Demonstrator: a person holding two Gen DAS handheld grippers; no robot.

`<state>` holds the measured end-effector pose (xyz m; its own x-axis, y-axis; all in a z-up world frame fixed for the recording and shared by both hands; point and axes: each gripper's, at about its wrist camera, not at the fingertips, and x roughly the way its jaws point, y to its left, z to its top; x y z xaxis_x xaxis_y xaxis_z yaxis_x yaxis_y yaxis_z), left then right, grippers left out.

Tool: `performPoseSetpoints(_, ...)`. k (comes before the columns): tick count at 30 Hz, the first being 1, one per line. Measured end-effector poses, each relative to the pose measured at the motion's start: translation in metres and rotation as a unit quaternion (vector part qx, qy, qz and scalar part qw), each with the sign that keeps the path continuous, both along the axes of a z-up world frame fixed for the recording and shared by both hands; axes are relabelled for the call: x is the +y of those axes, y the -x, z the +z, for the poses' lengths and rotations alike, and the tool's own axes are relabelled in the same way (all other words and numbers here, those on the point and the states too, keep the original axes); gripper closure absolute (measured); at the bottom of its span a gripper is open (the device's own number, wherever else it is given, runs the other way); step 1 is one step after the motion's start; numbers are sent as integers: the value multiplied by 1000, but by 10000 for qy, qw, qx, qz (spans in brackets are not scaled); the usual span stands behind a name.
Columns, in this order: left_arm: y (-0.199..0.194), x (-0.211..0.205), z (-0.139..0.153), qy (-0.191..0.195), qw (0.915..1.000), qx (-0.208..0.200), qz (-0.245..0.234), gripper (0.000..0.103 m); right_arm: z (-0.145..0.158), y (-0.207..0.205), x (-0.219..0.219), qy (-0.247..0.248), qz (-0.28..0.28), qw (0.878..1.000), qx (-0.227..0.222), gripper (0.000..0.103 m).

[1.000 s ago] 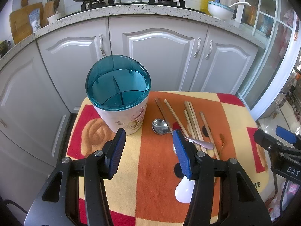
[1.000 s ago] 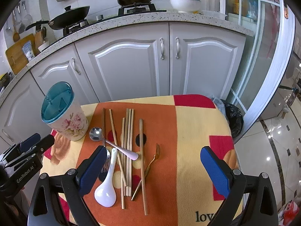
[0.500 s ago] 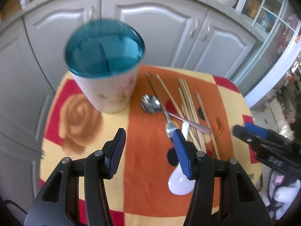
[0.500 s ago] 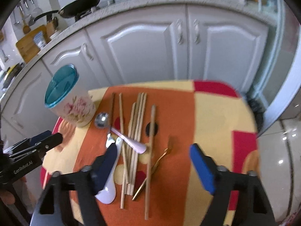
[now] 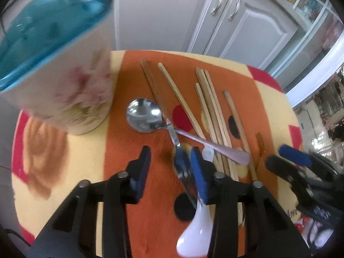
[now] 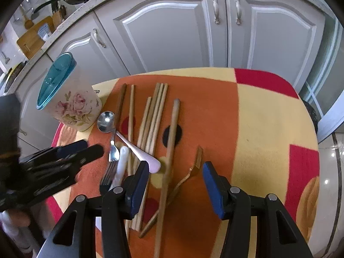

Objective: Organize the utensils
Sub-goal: 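Grasp the wooden-handled fork with the left tool while the right tool reaches the gold fork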

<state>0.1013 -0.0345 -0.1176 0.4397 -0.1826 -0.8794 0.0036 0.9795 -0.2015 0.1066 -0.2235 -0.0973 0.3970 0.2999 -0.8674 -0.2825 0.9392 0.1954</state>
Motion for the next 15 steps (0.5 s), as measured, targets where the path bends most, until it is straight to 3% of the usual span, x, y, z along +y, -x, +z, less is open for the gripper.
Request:
performPoseSetpoints(7, -17, -7, -9, -144, 9999, -7, -9, 92, -15, -2, -28, -271, -363, 9983, 355, 52)
performPoseSetpoints(10, -15, -5, -10, -29, 10000, -8, -40, 94, -21, -7, -30, -454, -466, 9969, 433, 54)
performPoseSetpoints(13, -10, 6, -11, 165, 9998, 67, -36, 97, -29, -13, -25, -528, -459, 9964, 474, 64)
performPoseSetpoints(15, -2, 14, -11, 207, 9997, 117, -81, 98, -29, -17, -21, -444, -446, 9974, 338, 76)
